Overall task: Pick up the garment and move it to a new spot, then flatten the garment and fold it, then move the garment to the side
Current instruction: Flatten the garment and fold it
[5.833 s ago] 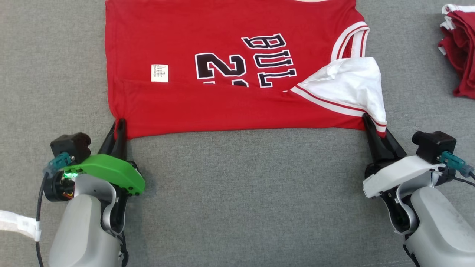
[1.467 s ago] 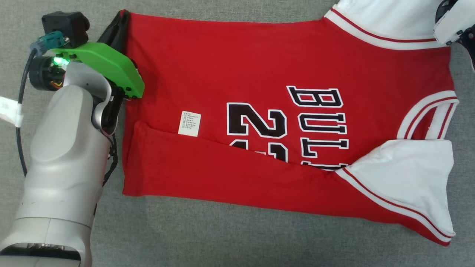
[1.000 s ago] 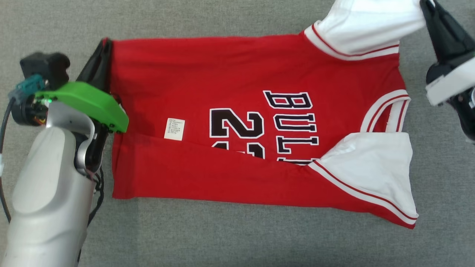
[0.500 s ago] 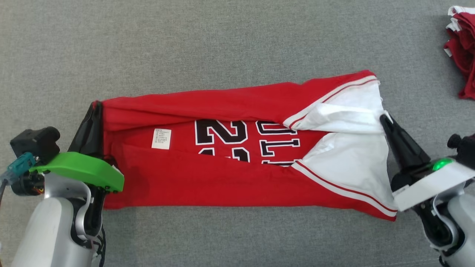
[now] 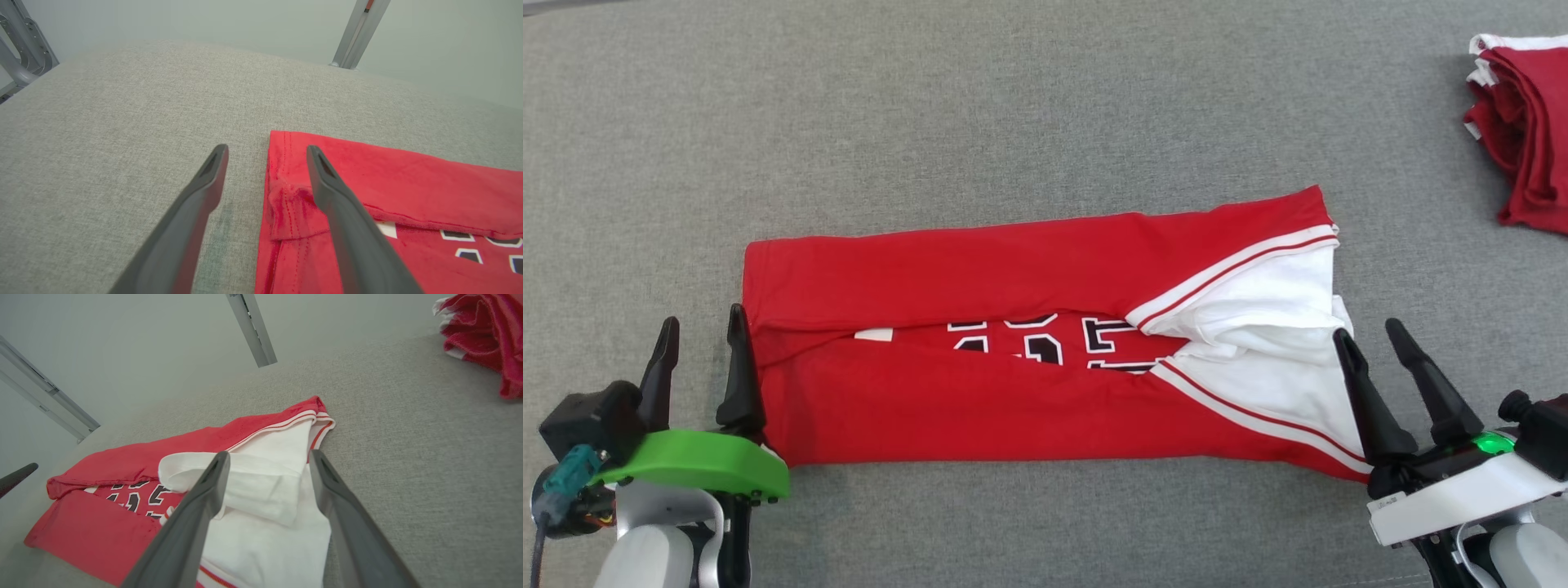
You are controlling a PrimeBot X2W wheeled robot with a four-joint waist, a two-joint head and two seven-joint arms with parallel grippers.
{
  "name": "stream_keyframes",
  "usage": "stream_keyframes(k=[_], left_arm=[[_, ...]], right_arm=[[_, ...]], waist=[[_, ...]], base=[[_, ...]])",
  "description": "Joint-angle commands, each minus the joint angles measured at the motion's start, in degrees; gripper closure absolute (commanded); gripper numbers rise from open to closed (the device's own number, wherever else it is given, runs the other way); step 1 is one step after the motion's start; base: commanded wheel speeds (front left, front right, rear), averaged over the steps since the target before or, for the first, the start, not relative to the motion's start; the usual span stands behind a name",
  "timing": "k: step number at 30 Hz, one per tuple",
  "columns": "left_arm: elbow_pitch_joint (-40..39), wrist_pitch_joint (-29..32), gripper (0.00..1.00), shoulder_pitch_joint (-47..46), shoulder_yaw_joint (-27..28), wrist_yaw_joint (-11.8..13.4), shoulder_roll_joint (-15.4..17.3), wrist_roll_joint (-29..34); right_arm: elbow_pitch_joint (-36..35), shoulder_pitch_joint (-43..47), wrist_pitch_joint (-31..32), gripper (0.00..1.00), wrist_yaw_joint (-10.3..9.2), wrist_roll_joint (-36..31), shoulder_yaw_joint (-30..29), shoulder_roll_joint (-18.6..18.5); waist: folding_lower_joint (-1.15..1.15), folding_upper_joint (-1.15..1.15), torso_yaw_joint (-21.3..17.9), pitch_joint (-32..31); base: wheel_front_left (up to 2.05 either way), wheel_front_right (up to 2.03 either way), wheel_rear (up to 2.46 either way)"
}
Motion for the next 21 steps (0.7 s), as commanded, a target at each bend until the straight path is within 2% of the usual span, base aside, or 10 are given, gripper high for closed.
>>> stream_keyframes(k=[1, 7, 11, 21], left_arm=[[-1.1, -1.66, 0.0, 1.39, -0.08, 1.16, 0.06, 1.96], [-4.44, -6.48, 0.0, 3.1, -2.14, 4.7, -1.2, 7.4], [-5.52, -7.88, 0.0, 4.38, -3.51, 5.24, -2.55, 8.64], [-3.64, -9.47, 0.0, 5.89, -6.31, 4.85, -3.1, 12.68]], right_arm=[[-1.29, 1.05, -0.4, 0.0, -0.08, -2.44, -2.03, 1.12], [-4.76, 2.19, -0.01, 0.0, -0.08, -13.05, -9.22, 6.37], [-5.29, 2.36, 1.28, 0.0, -0.08, -18.04, -11.58, 8.52], [-3.84, 3.98, 2.77, 0.0, -0.07, -19.12, -12.41, 10.76]], waist=[[0.0, 0.0, -0.65, -1.43], [0.0, 0.0, -1.18, -4.01], [0.0, 0.0, -1.17, -5.89], [0.0, 0.0, -0.34, -8.55]], base=[[0.0, 0.0, 0.0], [0.0, 0.0, 0.0], [0.0, 0.0, 0.0], [0.0, 0.0, 0.0]])
